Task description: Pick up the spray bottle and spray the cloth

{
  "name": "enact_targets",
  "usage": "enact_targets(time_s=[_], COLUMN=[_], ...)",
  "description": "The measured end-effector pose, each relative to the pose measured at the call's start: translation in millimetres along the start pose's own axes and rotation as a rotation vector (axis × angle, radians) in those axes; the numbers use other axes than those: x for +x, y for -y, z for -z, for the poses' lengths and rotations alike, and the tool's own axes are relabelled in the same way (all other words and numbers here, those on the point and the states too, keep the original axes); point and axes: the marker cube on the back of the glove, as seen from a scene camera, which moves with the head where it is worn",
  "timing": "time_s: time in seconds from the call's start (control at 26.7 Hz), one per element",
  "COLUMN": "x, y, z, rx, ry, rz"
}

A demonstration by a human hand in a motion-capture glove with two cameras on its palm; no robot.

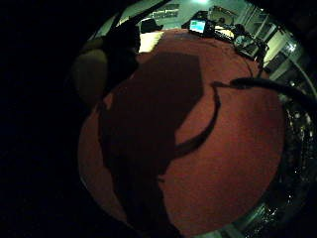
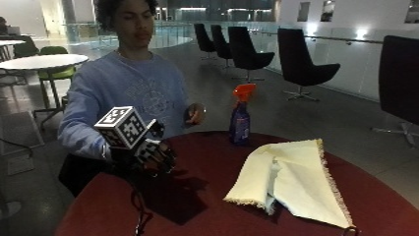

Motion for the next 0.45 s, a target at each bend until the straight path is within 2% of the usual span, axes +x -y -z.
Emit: enact_targets(time_s=[0.45], x=[27], y=[-13], z=[4], rx=[0.000], ry=[0.032], rz=[-0.037])
